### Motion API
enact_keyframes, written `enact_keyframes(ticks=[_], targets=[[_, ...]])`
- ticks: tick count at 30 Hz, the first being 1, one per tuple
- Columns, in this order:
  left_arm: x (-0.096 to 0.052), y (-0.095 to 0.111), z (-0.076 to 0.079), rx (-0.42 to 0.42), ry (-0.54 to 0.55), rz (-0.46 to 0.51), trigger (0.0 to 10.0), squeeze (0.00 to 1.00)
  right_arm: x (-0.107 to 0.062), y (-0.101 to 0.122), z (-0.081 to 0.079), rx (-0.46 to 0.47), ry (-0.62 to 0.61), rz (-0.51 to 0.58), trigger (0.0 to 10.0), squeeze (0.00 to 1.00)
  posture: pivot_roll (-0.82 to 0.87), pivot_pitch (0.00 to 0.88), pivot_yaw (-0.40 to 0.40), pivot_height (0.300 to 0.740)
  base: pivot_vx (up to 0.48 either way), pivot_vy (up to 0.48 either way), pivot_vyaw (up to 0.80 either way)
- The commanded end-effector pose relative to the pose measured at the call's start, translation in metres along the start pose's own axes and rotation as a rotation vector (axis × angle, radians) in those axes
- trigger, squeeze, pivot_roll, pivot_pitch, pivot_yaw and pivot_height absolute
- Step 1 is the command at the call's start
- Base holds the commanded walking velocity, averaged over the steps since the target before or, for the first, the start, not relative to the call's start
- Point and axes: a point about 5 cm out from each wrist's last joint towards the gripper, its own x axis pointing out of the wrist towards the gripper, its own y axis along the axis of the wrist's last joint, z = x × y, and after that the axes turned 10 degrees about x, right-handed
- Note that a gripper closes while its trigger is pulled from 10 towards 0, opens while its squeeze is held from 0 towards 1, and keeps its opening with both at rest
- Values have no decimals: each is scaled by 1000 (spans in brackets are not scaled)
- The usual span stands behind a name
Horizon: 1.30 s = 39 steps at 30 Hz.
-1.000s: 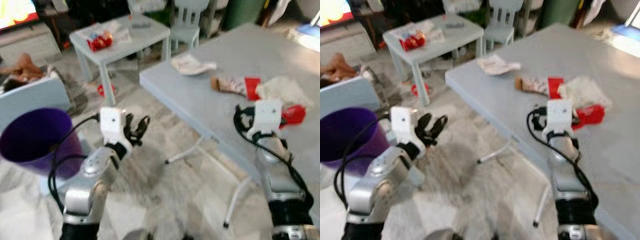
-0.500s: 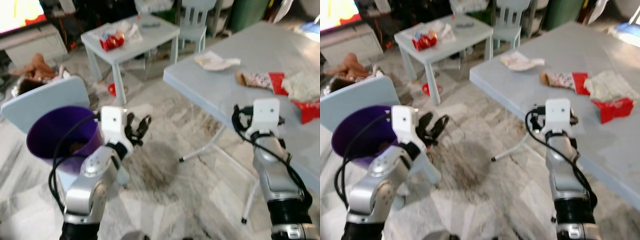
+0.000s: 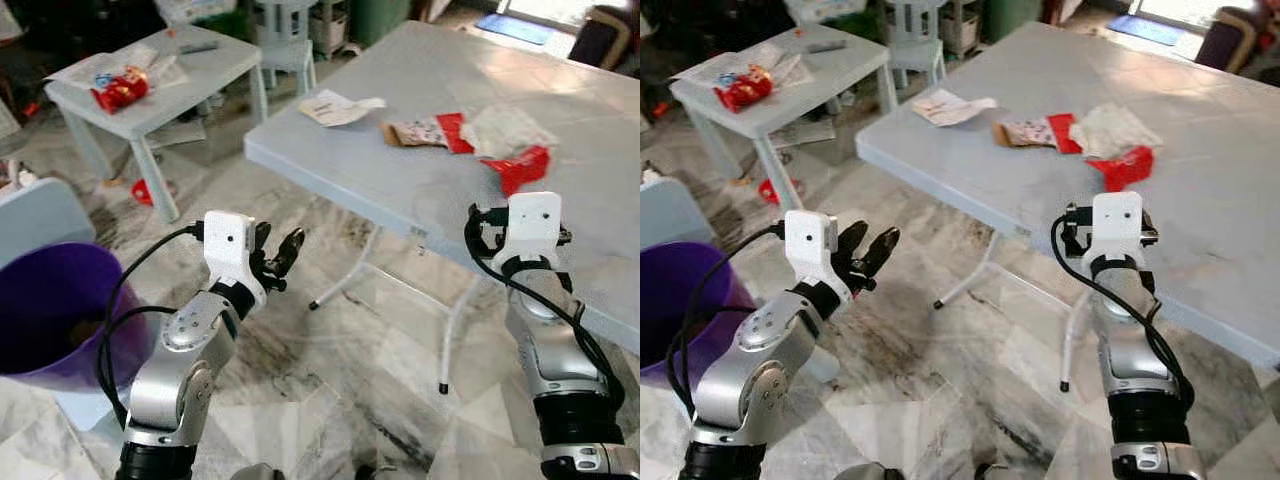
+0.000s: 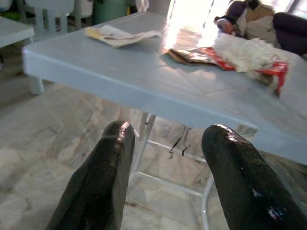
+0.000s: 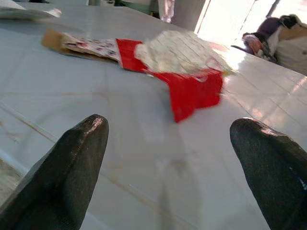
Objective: Picking trash to rubbish bin
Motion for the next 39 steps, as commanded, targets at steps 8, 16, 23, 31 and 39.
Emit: enact_keyframes(ticks=[8,16,23,31,39], targets=[[-1,0,-2,11,9,8,10000,0,2,3,-4,10,12,16,10000,0,129,111,-25,740,0,0,-252],[-1,0,-2,11,9,6,10000,0,1,3,-5,14,17,19,10000,0,125,116,-24,740,69,0,0],[0,-2,-1,7,14,5,10000,0,1,4,-5,14,22,20,10000,0,117,117,-28,740,362,0,0],[0,-2,0,1,16,9,10000,0,2,5,-6,13,25,24,10000,0,115,119,-31,740,394,0,0],[0,-2,1,2,13,10,10000,0,2,5,-6,12,27,25,10000,0,115,119,-31,740,404,0,0]])
